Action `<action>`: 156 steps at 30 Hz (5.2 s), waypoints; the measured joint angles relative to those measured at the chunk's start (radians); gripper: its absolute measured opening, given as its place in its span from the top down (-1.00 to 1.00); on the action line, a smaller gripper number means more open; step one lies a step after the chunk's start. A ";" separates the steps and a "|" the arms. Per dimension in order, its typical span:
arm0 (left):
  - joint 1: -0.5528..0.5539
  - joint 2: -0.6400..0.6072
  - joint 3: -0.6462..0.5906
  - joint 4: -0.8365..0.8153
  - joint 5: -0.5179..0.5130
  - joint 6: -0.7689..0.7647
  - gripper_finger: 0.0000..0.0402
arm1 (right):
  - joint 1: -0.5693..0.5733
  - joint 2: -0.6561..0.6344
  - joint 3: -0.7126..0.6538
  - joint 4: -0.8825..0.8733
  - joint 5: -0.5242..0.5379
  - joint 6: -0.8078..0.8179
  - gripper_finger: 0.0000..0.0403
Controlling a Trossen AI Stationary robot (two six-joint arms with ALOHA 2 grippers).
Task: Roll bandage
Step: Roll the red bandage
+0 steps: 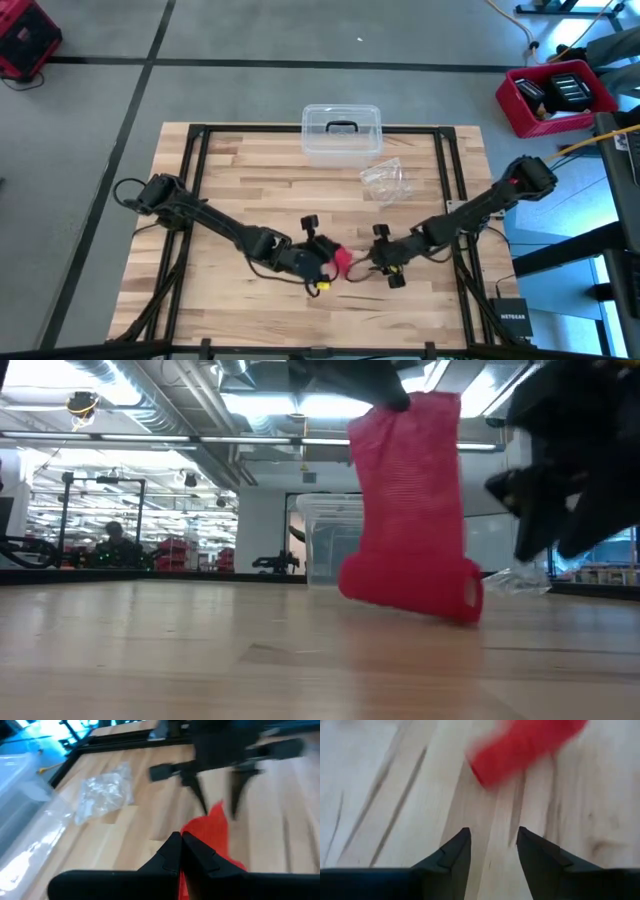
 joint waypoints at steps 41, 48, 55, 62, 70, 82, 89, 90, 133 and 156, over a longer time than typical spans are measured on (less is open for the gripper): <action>-0.040 0.002 0.000 0.056 0.000 0.176 0.99 | -0.216 0.134 -0.341 0.834 0.011 -0.241 0.23; -0.018 0.002 -0.010 -0.026 -0.002 0.087 0.99 | -0.216 0.214 -0.301 0.836 -0.066 -0.240 0.23; 0.004 0.002 -0.010 -0.084 -0.002 0.034 0.99 | -0.209 0.188 -0.302 0.775 -0.152 -0.150 0.24; 0.032 0.002 -0.010 -0.083 -0.006 0.042 0.99 | -0.143 0.185 -0.302 0.794 -0.068 -0.131 0.24; 0.031 0.002 -0.010 -0.087 -0.006 0.025 0.99 | -0.143 0.185 -0.302 0.830 -0.014 -0.169 0.24; 0.031 0.002 -0.010 -0.112 -0.006 0.015 0.99 | -0.142 0.207 -0.286 0.834 -0.069 -0.126 0.24; 0.031 0.002 -0.010 -0.113 -0.006 0.015 0.99 | -0.142 0.301 -0.233 0.825 -0.062 -0.127 0.24; 0.031 0.002 -0.010 -0.113 -0.006 0.015 0.99 | -0.142 0.308 -0.224 0.821 -0.063 -0.129 0.24; -0.002 -0.074 0.041 -0.122 -0.186 0.111 0.99 | -0.035 0.470 -0.070 0.909 0.228 -0.344 0.93; 0.257 -0.087 -0.234 -0.398 -0.270 -0.246 0.99 | -0.029 0.468 -0.070 0.937 0.269 -0.401 0.97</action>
